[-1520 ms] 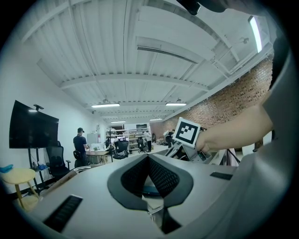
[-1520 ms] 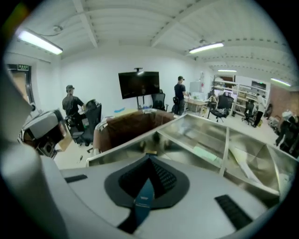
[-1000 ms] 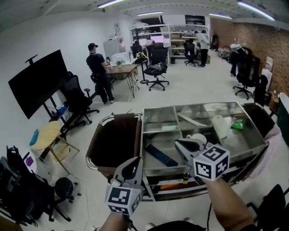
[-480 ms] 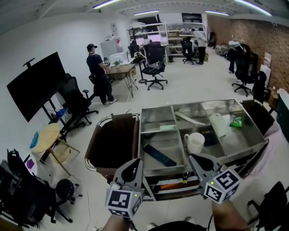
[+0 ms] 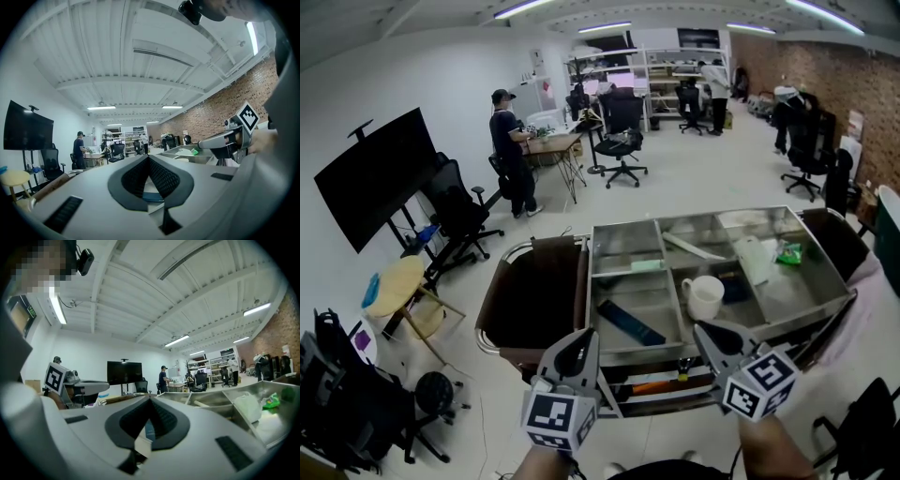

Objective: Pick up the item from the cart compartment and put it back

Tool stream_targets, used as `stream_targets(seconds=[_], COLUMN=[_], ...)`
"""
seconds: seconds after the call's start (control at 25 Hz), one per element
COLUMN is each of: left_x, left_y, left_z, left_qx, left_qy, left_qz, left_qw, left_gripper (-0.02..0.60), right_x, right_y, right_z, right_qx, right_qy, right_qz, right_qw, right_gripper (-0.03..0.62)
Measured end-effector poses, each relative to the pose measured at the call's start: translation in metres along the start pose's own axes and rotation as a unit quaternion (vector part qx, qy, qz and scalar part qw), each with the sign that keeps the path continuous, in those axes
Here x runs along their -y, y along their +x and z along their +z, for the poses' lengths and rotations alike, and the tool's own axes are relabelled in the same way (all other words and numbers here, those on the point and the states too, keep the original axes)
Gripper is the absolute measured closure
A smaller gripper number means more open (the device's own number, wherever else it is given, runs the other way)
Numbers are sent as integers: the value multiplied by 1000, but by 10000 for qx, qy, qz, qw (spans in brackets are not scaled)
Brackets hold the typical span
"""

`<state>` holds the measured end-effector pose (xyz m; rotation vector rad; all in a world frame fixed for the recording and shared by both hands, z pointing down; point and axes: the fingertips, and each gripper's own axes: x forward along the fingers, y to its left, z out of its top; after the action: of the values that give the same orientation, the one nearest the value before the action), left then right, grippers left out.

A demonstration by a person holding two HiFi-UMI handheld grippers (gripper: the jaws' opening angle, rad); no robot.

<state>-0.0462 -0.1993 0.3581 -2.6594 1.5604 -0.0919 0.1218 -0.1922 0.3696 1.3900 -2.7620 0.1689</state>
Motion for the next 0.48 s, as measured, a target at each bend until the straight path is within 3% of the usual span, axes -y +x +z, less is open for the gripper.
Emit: stream_targets(seconds=[0.48], left_x=[4], left_y=[1], left_z=[2], left_qx=[8], left_qy=[5], left_qz=[-57], left_qw=[10000], left_gripper=[583], right_x=[-2], right_y=[2], right_z=[-7], right_qx=[-157], right_qy=[32], right_qz=[26], right_qw=[9999], right_gripper=[588])
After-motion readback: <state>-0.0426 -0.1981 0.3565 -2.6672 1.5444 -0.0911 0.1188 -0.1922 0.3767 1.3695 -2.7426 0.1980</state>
